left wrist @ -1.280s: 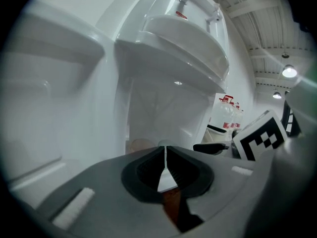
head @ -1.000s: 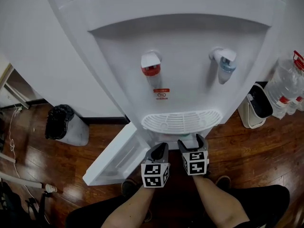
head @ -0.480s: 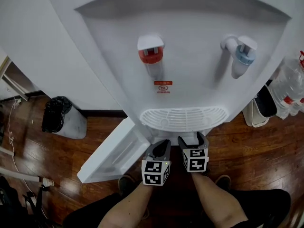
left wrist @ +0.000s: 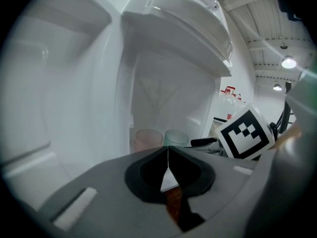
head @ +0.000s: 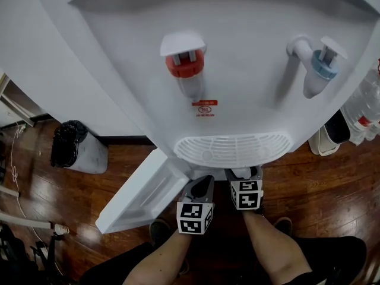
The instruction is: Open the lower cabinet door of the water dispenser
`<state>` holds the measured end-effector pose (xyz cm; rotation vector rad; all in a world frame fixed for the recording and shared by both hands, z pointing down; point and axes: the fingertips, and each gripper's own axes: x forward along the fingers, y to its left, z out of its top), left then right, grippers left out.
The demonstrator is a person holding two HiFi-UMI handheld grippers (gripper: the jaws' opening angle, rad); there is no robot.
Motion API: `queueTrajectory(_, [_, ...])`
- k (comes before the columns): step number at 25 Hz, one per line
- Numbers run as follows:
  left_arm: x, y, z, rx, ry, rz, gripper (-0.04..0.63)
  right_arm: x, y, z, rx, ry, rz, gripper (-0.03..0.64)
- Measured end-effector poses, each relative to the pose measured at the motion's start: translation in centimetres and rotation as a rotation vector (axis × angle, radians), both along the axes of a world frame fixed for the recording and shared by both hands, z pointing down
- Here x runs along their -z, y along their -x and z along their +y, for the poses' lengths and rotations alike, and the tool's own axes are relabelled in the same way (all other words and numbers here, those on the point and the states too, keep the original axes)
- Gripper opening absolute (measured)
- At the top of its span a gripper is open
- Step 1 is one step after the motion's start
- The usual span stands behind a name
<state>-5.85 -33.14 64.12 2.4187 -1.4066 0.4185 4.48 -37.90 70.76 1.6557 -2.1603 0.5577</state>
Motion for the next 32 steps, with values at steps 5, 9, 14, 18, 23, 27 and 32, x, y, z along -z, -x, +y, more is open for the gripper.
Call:
queueTrajectory(5, [-0.5,0.0,0.0,-0.005,0.015,-0.005,0.083,-0.8,0.2,-0.8,0.021,0.008,0.017,0.364])
queueTrajectory(9, [-0.6,-0.1,0.0,-0.005,0.01,0.003,0.083,-0.9,0.3,-1.9,0.03,-0.007,0.018,0.37])
queueTrajectory(14, [-1.4,-0.1,0.5,-0.019,0.022,-0.03,0.083,-1.2,0.4,-2.5,0.027,-0.009,0.013,0.371])
queueTrajectory(18, [-1.8,0.1,0.9,-0.018,0.036,-0.028,0.083,-1.5,0.4,-2.9,0.035,-0.003,0.02,0.37])
queueTrajectory(23, [-2.0,0.2,0.8,-0.018,0.037,-0.045,0.083,-1.6,0.7,-3.3,0.046,-0.01,0.032,0.37])
queueTrajectory(27, [-2.1,0.4,0.9,-0.015,0.041,-0.049,0.083,-1.2,0.8,-3.9,0.037,-0.01,0.03,0.37])
queueTrajectory(32, [-2.1,0.5,0.8,-0.011,0.04,-0.038,0.083,-2.3,0.8,-4.3,0.034,0.003,0.018,0.365])
